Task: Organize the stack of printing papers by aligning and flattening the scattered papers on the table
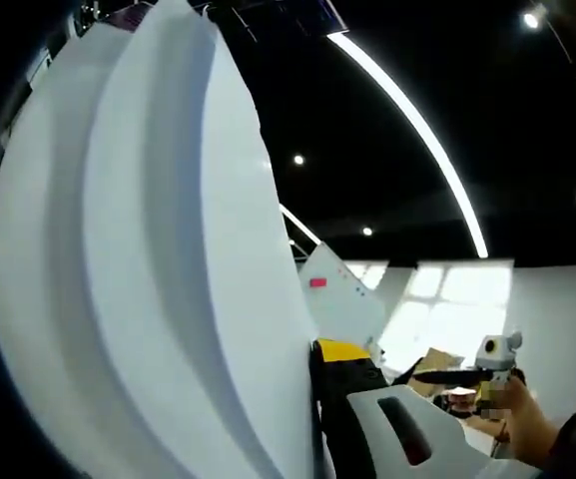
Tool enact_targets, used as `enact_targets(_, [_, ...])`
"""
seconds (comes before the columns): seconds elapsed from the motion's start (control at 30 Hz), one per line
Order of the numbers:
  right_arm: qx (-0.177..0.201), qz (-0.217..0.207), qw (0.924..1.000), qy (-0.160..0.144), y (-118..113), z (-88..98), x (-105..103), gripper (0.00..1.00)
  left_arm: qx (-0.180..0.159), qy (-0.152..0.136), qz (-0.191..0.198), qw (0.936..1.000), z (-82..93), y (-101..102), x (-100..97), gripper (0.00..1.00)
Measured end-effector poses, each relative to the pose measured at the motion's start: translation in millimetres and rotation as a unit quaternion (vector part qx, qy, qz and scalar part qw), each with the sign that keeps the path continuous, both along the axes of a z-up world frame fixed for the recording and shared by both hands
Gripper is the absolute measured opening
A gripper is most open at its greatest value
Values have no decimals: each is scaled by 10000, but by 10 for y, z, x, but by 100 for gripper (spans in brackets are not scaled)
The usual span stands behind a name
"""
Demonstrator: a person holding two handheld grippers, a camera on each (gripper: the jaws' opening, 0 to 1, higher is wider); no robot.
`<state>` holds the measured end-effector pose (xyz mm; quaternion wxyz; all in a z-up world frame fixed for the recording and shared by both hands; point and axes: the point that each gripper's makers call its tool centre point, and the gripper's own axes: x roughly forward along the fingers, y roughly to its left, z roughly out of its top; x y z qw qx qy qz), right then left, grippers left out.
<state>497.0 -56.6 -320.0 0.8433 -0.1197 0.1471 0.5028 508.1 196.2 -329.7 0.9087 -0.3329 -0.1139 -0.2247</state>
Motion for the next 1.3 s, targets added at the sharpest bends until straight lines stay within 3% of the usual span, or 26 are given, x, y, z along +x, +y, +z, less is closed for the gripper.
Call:
enact_targets(0.63, [-67, -132, 9998, 109, -69, -132, 28, 90, -8, -8, -4, 10000, 5, 1, -2, 7])
enact_targets(1.3, [-50, -470, 9984, 315, -204, -330, 229, 90, -49, -15, -25, 10000, 9, -1, -3, 7])
